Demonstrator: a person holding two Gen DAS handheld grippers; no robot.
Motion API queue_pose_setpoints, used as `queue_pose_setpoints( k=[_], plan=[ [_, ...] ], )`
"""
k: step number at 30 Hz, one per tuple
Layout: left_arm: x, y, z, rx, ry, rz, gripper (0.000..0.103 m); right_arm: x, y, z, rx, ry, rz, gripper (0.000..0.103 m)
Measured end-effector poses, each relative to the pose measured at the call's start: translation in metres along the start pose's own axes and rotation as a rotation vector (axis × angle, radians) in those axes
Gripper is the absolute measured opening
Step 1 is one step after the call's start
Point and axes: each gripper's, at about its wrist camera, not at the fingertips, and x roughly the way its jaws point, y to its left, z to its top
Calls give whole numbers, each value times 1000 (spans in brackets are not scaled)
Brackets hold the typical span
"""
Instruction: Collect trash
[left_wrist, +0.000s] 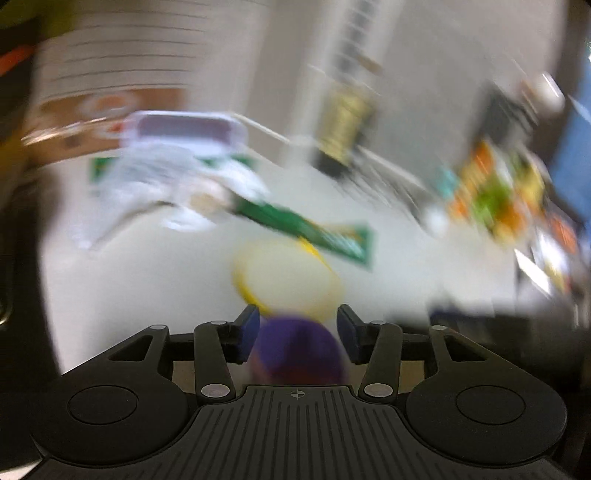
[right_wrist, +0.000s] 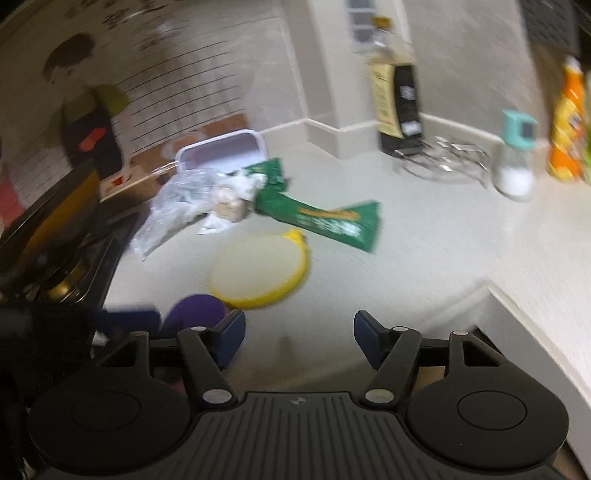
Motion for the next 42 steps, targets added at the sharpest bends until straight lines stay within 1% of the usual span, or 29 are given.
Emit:
queue_pose_setpoints(
  k=[2, 3, 5, 7, 8, 10, 13, 15, 17, 19, 21, 22, 25, 26, 28, 29, 30, 32, 34, 35, 36, 38, 39, 40, 41, 42],
  plan=[
    [11, 24, 19, -82, -2, -22, 51, 6, 12, 3, -30, -14, 8, 67],
    [21, 34, 27, -109, 21, -44, 51, 10, 16, 4, -38, -26, -9, 67],
    [46, 47, 40, -162, 70, -74, 51, 24, 19, 11, -35, -26, -43, 61],
    [71, 53, 49, -184, 109, -93, 51, 45, 15, 20, 4, 18, -42, 24],
    [84, 54, 52, -183, 131, -90, 51, 56, 11, 25, 37, 40, -36, 20],
    [103, 55, 56, -168, 165, -69, 51, 73, 5, 32, 79, 55, -38, 19],
    [124, 53, 57, -158, 208, -74, 51, 94, 1, 36, 98, 86, -62, 19],
    [137, 53, 58, -157, 238, -101, 50, 101, -2, 34, 119, 112, -57, 18],
    [143, 54, 58, -170, 238, -146, 51, 103, -6, 31, 134, 109, -34, 18],
    [145, 56, 59, -201, 250, -164, 51, 103, -12, 30, 161, 108, -10, 18],
    [140, 59, 61, -266, 278, -214, 51, 102, -21, 29, 193, 108, 15, 18],
    [134, 59, 63, -288, 270, -262, 51, 101, -25, 28, 202, 103, 17, 18],
    [123, 54, 66, -316, 246, -384, 49, 98, -36, 25, 217, 83, 26, 19],
    [123, 49, 67, -305, 253, -398, 48, 98, -39, 25, 224, 79, 32, 18],
    [131, 40, 65, -243, 289, -358, 36, 97, -42, 24, 226, 73, 36, 18],
    [137, 36, 62, -218, 317, -329, 20, 96, -42, 24, 221, 72, 34, 18],
    [142, 35, 60, -221, 340, -308, 18, 96, -41, 23, 214, 70, 30, 18],
    [141, 40, 57, -276, 342, -295, 18, 95, -39, 23, 193, 65, 15, 18],
    [134, 42, 56, -313, 311, -335, 18, 91, -37, 23, 180, 57, -2, 19],
    [127, 42, 57, -310, 289, -337, 18, 87, -35, 24, 169, 52, -18, 19],
    [118, 41, 57, -302, 257, -325, 18, 82, -31, 25, 147, 46, -33, 21],
    [96, 46, 59, -301, 181, -310, 18, 69, -18, 27, 87, 26, -59, 36],
    [85, 49, 60, -307, 143, -303, 18, 61, -11, 26, 61, 9, -64, 56],
    [71, 53, 59, -314, 99, -288, 18, 53, -3, 25, 44, -10, -63, 72],
    [55, 58, 58, -319, 56, -260, 18, 46, 4, 22, 32, -23, -52, 75],
    [42, 62, 57, -318, 28, -229, 18, 41, 13, 19, 16, -24, -27, 77]
  ],
)
